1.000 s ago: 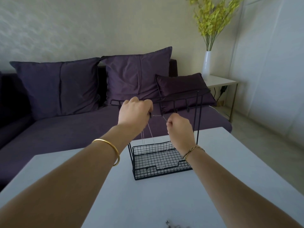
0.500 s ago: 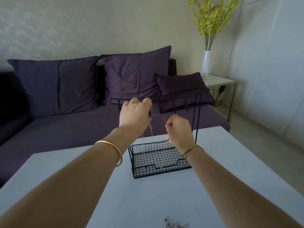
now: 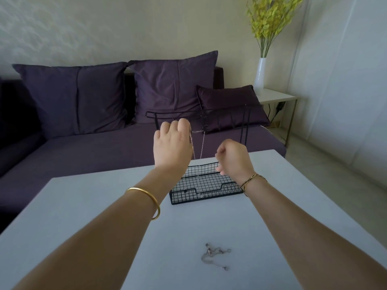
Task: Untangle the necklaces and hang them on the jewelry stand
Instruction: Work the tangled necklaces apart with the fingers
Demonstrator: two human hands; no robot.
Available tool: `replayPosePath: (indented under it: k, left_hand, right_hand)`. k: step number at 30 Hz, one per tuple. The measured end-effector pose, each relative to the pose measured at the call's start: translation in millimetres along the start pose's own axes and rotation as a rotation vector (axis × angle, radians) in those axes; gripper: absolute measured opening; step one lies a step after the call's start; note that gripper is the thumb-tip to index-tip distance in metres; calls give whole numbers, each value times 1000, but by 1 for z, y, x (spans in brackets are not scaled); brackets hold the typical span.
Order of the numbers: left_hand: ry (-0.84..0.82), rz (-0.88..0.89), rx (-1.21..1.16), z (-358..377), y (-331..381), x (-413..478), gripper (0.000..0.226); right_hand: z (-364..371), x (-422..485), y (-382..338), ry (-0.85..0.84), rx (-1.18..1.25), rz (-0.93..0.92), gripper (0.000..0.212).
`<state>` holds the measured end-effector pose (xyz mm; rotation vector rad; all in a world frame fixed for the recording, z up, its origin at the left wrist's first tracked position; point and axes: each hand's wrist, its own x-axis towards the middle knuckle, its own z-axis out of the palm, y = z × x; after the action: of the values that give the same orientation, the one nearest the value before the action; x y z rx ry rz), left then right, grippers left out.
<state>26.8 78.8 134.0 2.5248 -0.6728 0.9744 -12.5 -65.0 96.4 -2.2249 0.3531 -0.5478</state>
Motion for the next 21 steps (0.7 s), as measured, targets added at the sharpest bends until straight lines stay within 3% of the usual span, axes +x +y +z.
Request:
replayPosePath:
  k: [6, 9, 12, 15, 19, 21]
  left_hand:
    - [-242, -71, -92, 2, -7, -21, 15]
    - [-454, -134, -105, 19, -14, -30, 17]
    - [-649, -229, -129, 42, -22, -36, 22]
    - [-726, -297, -176, 62, -28, -37, 24]
    - [-769, -317, -215, 81, -36, -35, 25]
    - [-778, -331, -251, 86, -39, -35, 25]
  right_hand:
    - [22, -9, 8, -199, 14, 151, 19]
    - [46, -5, 25, -314, 81, 301, 20]
    - [64, -1, 36, -358, 182, 417, 34]
    - [82, 9, 48, -414, 184, 414, 51]
    - [100, 25, 57, -431, 74, 335, 21]
    - [103, 31, 59, -391, 71, 343, 21]
